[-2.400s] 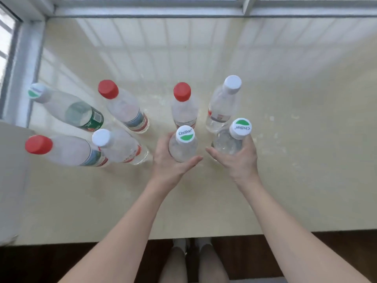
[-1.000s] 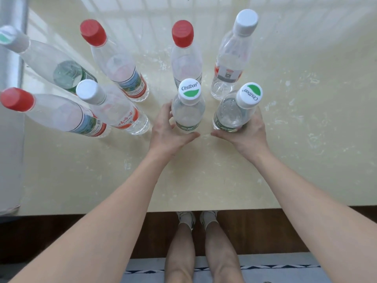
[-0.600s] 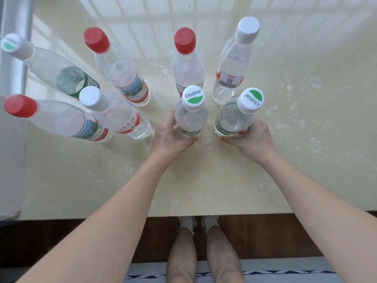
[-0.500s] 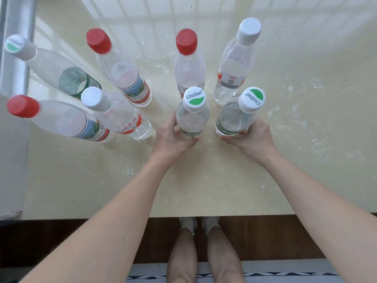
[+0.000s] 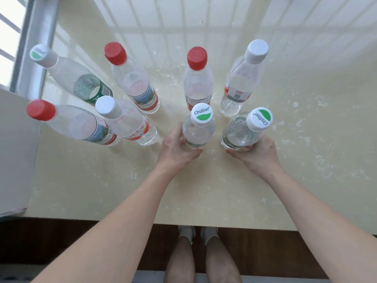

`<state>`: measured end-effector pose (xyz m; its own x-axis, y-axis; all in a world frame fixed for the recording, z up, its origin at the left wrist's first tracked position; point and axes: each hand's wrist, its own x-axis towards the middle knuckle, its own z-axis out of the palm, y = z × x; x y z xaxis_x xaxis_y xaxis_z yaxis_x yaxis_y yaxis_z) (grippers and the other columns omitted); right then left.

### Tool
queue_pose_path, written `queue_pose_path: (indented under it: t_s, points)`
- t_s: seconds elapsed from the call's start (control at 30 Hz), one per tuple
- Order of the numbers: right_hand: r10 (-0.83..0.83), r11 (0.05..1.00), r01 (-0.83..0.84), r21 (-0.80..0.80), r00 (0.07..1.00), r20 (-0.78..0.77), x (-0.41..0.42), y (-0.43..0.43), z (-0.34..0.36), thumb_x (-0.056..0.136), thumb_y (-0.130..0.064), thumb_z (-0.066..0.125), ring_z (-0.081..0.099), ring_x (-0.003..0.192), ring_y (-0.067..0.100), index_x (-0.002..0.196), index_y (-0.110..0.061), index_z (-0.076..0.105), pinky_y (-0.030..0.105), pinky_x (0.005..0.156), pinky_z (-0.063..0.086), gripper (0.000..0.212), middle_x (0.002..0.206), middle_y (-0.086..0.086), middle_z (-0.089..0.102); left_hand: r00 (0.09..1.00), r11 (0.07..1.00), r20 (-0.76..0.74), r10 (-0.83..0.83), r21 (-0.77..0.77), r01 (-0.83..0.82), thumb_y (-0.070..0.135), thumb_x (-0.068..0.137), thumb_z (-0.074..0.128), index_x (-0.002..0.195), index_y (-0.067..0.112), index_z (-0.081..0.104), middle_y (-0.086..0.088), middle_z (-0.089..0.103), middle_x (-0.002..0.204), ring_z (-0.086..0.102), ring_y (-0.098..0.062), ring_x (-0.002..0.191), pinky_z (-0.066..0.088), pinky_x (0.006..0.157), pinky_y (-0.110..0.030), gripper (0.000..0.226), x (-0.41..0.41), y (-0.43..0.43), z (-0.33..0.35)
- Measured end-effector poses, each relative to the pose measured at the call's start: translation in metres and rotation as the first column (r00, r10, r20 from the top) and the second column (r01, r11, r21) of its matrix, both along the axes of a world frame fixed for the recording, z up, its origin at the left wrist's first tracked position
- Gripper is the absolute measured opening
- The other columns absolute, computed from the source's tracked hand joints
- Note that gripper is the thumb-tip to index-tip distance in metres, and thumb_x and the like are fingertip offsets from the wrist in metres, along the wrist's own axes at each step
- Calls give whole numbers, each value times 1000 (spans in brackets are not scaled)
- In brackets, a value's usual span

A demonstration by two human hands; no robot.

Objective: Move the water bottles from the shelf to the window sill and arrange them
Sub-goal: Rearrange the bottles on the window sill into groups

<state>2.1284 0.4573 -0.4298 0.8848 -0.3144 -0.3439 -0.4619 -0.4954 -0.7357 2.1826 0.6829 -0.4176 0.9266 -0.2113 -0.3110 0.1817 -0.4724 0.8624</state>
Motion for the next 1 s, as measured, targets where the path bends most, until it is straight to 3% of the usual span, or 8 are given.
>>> queue_pose_path:
  t_s: [0.17,0.27,0.47,0.53,0.6,0.7,0.8,1.0]
  points:
    - [0,1000,0,16,1000,0,4,0,-2,62,-35,92,65,83,15,109,-21,67,13,66,43,55,97,-2,70,1000,1000,10,21,3,-21,14,68,84,108,33,55,27,62,97,59,12,91,52,83,-15,52,-1,-1,-2]
    - [-6,1000,6,26,1000,4,5,1,-1,62,-32,92,64,84,16,110,-21,66,18,68,44,56,97,-4,70,1000,1000,14,15,26,-16,16,68,83,107,36,54,25,61,97,61,0,93,53,85,-25,52,-1,-1,-2]
    - [-121,993,121,6,993,7,-24,11,5,63,-25,92,61,102,17,120,-26,54,27,82,49,69,115,0,62,1000,997,6,-9,81,9,14,69,84,136,24,45,9,56,132,53,-8,123,44,104,-27,78,-19,19,-6]
    - [-223,973,221,-65,974,-31,-50,22,10,63,-32,92,62,98,18,123,-24,53,32,85,49,72,106,1,62,1000,990,15,-19,138,17,16,72,82,138,22,45,5,54,136,51,-9,126,43,107,-33,75,-37,42,-2]
    - [-266,962,260,-89,962,-63,-79,43,18,66,-37,90,64,91,22,110,-27,55,34,81,48,57,95,0,63,1000,974,2,-23,227,22,20,76,80,136,22,48,8,55,134,53,-10,123,44,106,-32,67,-57,72,5]
    - [-164,986,162,-25,985,-61,-105,94,34,70,-33,88,64,90,14,99,-31,58,38,84,52,42,90,-9,62,1000,938,-28,-1,346,11,22,79,78,130,23,53,13,55,122,57,-14,117,44,96,-25,57,-81,129,15]
    - [-12,999,12,47,1000,-5,-96,145,40,73,-30,87,61,97,3,106,-30,60,38,92,52,43,99,-15,63,999,915,-33,40,403,-23,25,80,78,128,22,55,8,58,120,58,-17,115,41,92,-23,54,-82,184,24]
    - [52,989,-72,128,986,155,-17,208,57,72,-29,88,53,123,6,139,-25,47,35,101,49,79,134,-11,54,979,934,125,161,301,-192,33,73,84,135,23,50,1,57,131,54,-13,119,45,102,-32,71,-28,255,57]
